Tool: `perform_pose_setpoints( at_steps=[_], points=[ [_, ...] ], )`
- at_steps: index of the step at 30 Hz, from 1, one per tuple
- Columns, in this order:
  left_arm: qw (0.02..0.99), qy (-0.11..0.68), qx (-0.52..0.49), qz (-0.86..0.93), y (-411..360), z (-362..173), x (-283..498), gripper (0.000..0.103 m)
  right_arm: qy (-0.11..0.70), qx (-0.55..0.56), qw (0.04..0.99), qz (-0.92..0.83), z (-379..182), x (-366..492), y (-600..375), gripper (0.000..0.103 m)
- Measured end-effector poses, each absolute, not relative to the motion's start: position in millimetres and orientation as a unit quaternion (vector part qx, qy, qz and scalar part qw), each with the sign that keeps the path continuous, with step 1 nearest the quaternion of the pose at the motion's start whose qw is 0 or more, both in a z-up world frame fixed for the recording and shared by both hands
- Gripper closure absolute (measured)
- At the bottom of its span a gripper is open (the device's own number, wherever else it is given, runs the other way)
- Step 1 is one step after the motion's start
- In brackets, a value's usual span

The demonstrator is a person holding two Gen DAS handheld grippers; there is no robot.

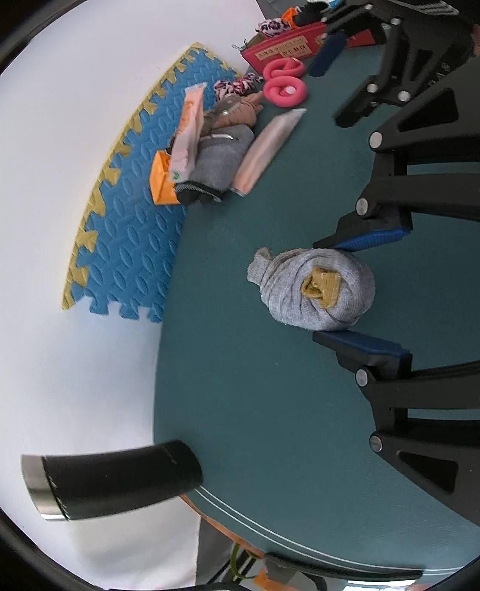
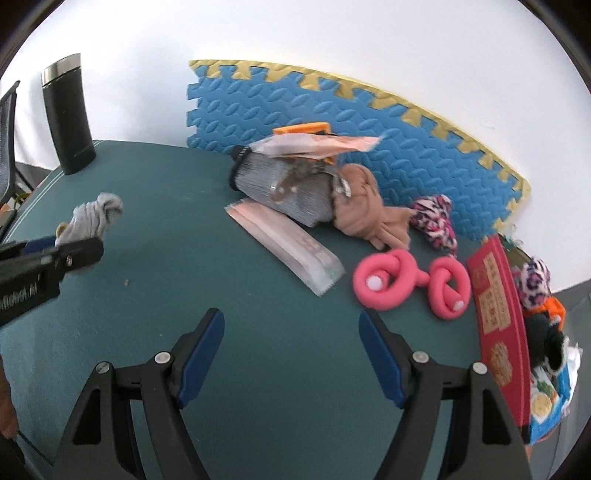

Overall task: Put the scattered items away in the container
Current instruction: 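Grasp the pink-and-white paper packet with the right tool while the left tool holds the grey sock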

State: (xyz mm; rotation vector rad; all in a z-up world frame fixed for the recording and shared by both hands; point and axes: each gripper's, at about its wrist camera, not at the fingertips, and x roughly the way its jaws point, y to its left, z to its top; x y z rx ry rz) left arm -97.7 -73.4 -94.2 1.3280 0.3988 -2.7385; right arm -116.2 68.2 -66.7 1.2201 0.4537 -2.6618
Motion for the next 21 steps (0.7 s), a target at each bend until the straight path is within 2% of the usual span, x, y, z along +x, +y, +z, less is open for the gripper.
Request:
perform_pose_setpoints(
  at_steps=[7,13,21],
  points=[
    [0.038,0.134,0.439,-0.887,-77,-99,-95,0.061,0.165,0.412,0.117,-0.889,-73,-130,52,0.025],
    [0.037,0.137,0.443,-0.885,-77,-102,-97,0.061,0.118,0.413,0.180,-0.885,-74,-163,57,0.025],
    [0.034,0.137,0.439,-0.887,-78,-102,-100,0.061,0.102,0.419,0.195,-0.881,-81,-204,71,0.025]
  ],
)
